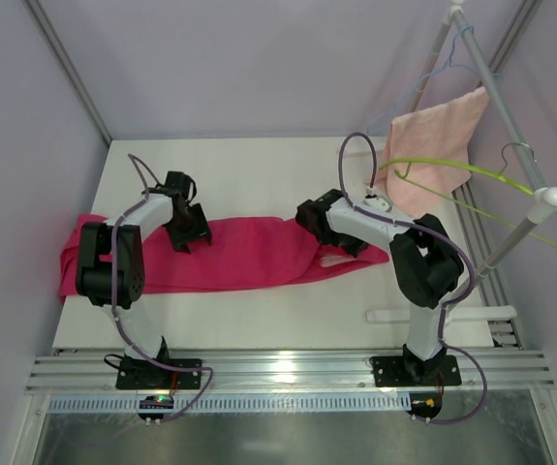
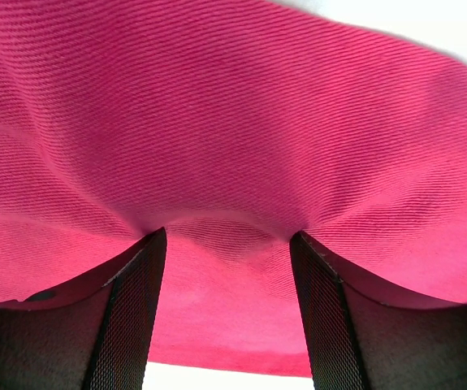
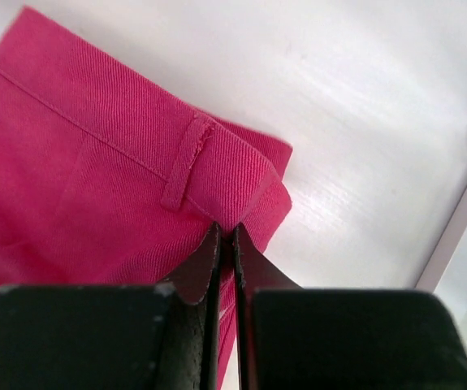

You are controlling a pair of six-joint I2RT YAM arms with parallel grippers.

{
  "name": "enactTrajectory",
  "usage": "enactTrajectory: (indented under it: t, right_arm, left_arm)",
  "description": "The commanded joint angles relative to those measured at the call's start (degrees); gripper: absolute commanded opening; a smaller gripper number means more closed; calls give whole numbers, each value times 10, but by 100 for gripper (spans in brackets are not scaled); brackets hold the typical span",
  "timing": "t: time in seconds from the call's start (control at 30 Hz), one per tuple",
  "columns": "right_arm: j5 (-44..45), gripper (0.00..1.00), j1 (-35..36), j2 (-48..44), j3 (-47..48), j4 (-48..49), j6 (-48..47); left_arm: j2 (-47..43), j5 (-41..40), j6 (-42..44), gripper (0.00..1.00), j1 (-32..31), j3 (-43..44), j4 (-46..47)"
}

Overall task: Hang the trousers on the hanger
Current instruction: Fold the trousers

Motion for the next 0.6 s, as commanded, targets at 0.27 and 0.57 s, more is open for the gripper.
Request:
enactTrajectory:
  t: [0.27, 0.57]
  right_arm:
    - [236, 4, -78, -47, 15, -119, -68]
    - [257, 4, -116, -92, -44, -118, -17]
  left_arm:
    - [32, -85, 25, 63, 2, 5, -36]
    - [49, -114, 26, 63, 2, 12, -49]
